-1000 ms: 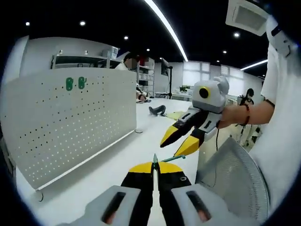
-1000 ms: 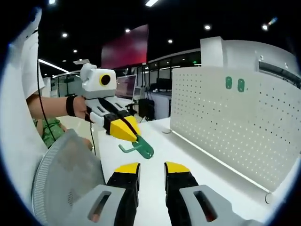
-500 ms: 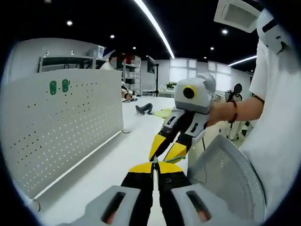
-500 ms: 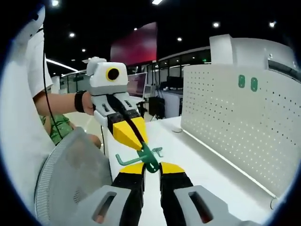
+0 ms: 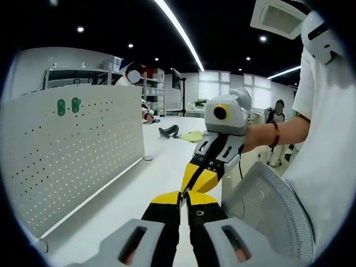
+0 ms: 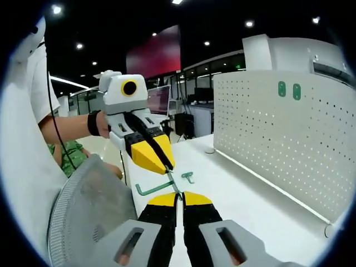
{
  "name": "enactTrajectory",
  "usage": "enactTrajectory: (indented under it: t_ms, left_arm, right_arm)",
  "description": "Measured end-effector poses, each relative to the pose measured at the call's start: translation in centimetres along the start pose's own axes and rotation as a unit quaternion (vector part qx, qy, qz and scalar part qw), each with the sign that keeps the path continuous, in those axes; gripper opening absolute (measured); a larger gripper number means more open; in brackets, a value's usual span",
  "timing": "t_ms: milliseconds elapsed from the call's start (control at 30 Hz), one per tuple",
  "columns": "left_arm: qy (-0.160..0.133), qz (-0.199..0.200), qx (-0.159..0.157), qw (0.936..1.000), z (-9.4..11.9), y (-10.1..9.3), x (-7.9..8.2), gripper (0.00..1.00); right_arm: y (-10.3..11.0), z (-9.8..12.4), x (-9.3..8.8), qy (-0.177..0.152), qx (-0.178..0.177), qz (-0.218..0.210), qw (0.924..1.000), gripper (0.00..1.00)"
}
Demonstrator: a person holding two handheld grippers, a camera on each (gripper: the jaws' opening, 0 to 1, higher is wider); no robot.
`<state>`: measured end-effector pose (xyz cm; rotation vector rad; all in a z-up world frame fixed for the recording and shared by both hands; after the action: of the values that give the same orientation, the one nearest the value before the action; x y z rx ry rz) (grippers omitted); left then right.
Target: Insert the hook assembly into the mounting plate slot until the hook locks in place.
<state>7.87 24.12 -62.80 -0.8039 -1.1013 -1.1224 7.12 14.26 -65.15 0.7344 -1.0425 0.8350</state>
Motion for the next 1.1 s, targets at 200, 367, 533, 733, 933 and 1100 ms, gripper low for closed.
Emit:
enactTrajectory:
  t_ms: [200,367,533,733,933,1100]
  left_arm:
    - [-0.005,0.004,0.012,0.9999,-0.1,0.2,0.1,0.05]
    - [-0.018,0.013,0.029,0.9993,-0.1,0.5,0.4,0.06]
    - [-0.032,0.020,0.043,0.9984,0.0,1.0,0.8,0.11]
    - [-0.052,0.037,0.053,0.9965,0.5,1.3,1.1,0.14]
    - [-0.077,0.064,0.062,0.9930,1.0,0.9,1.0,0.19]
    - [-0.091,0.084,0.064,0.9903,0.9,0.6,1.1,0.19]
  right_arm:
    - [-0.2,0.1,0.2,-0.011,-0.021,-0.004,0.9997,0.00]
    - [-0.4,0.3,0.6,-0.022,-0.034,-0.011,0.9991,0.00]
    - [-0.5,0.6,0.7,-0.028,-0.046,-0.016,0.9984,0.00]
    - [-0.8,1.0,0.7,-0.035,-0.064,-0.022,0.9971,0.00]
    - [-1.5,1.4,1.4,-0.061,-0.094,-0.031,0.9932,0.00]
    - [-1.5,1.4,2.0,-0.077,-0.102,-0.032,0.9913,0.00]
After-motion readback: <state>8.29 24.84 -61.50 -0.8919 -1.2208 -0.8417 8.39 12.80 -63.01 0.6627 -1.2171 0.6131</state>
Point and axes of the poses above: the point that each gripper's makers call its tool centre point, and the gripper's own axes: z roughly backward along the fingers, y roughly to its left, x roughly out of its top, the point moved 5 cm from there along z, roughly backward along the fingers, and after that the axes turned 4 degrees about -z, right-handed, at the moved point
